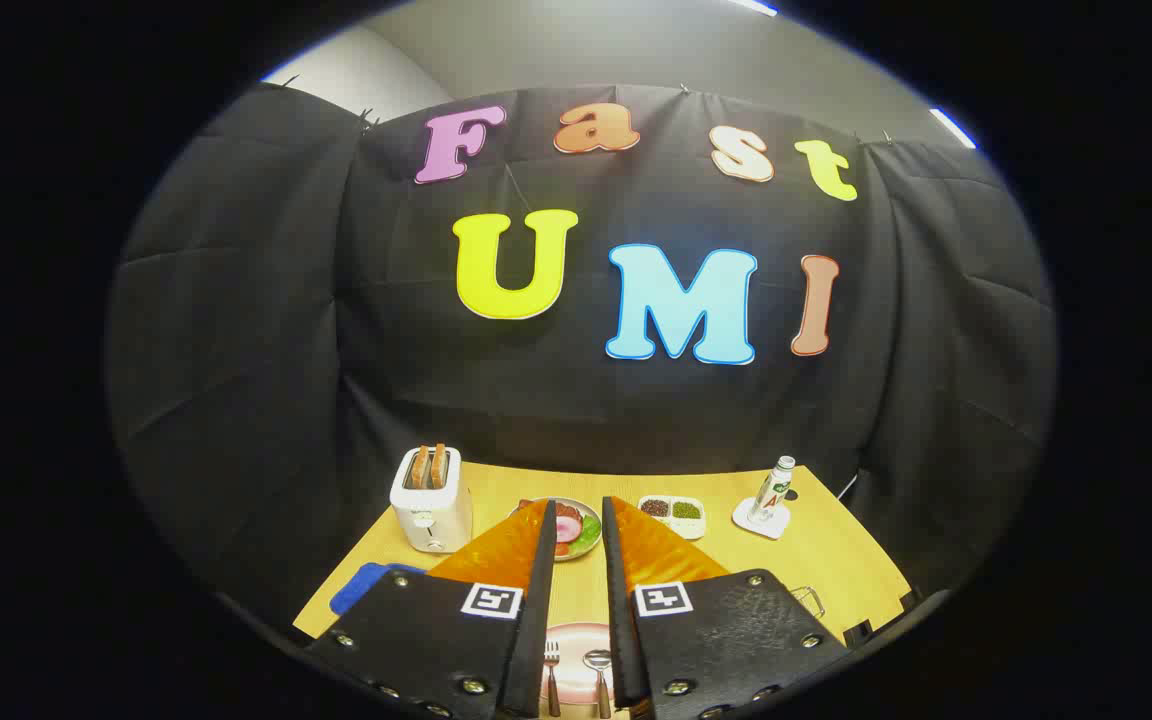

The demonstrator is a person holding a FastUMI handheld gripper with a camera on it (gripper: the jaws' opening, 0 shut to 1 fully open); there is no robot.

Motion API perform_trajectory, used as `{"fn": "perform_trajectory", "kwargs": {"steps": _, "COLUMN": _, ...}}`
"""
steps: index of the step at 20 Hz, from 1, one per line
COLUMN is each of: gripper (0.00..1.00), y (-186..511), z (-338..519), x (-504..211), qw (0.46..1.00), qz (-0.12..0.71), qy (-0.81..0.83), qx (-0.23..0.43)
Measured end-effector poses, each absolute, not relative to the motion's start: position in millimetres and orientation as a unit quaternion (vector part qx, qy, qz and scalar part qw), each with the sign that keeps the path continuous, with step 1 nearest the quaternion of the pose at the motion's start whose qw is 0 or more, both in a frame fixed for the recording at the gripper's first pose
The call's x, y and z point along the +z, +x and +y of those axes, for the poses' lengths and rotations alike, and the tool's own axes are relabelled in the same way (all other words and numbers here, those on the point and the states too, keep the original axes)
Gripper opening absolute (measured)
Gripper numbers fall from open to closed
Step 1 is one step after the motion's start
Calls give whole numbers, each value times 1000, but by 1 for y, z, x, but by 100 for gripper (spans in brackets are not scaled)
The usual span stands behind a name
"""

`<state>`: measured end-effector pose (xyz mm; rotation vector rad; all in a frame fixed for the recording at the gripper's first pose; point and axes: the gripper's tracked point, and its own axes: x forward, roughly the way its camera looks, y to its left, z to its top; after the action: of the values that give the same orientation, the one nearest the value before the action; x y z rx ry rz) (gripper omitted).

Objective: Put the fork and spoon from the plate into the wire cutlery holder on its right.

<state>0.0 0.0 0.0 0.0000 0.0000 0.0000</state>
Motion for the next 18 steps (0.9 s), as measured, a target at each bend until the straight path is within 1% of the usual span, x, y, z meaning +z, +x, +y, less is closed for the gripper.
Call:
{"fn": "perform_trajectory", "kwargs": {"steps": 14, "gripper": 27, "y": 2, "z": 8, "x": -5, "qw": 1000, "qz": 6, "qy": -1, "qx": 16}}
{"fn": "perform_trajectory", "kwargs": {"steps": 18, "gripper": 27, "y": 6, "z": 8, "x": -21, "qw": 1000, "qz": 25, "qy": 1, "qx": 16}}
